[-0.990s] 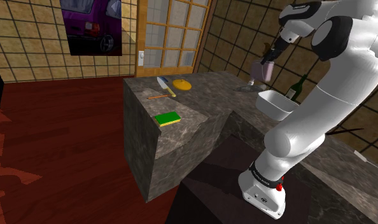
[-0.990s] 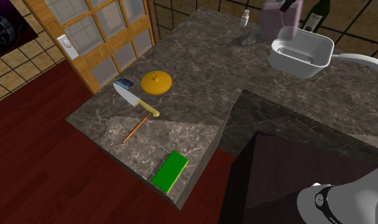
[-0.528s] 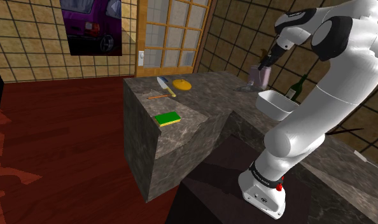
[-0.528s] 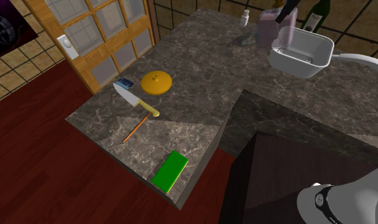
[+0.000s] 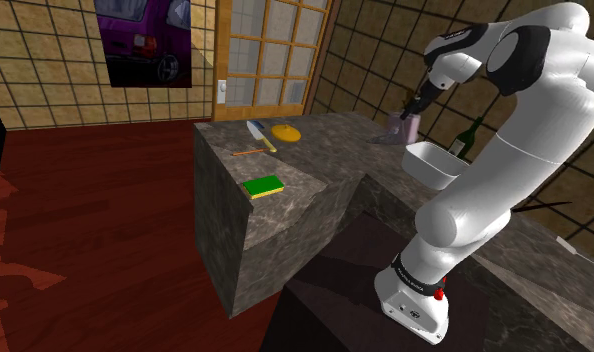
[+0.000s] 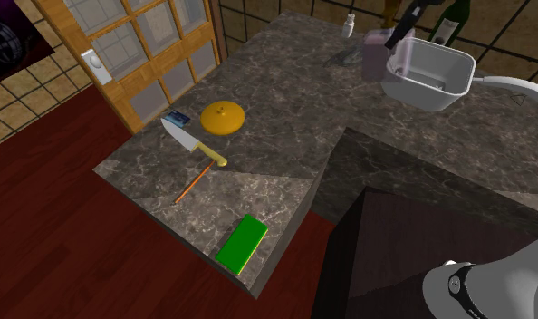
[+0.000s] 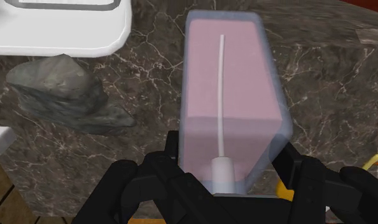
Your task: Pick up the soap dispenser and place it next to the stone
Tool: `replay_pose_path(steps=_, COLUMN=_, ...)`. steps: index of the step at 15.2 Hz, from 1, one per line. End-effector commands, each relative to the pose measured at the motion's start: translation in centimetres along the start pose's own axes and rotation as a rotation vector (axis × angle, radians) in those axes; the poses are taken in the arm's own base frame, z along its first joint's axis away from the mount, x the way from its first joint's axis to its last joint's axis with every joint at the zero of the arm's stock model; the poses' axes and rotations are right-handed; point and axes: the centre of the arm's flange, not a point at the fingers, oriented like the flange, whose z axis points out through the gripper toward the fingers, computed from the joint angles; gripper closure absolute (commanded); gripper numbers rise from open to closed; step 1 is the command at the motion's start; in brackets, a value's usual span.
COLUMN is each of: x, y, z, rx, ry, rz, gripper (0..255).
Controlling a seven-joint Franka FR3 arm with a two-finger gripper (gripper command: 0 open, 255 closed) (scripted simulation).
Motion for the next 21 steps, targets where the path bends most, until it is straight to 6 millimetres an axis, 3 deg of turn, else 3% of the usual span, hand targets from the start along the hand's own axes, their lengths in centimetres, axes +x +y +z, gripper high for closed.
replay_pose_path(steps=1, x=-0.2, y=0.0, z=1.0, rx=-0.001, ry=0.001, rz=0.000, gripper=255)
replay_pose_path(steps=21, x=-2.9, y=0.1, z=11.2, rx=-0.001, ry=0.001, rz=0.000, gripper=255)
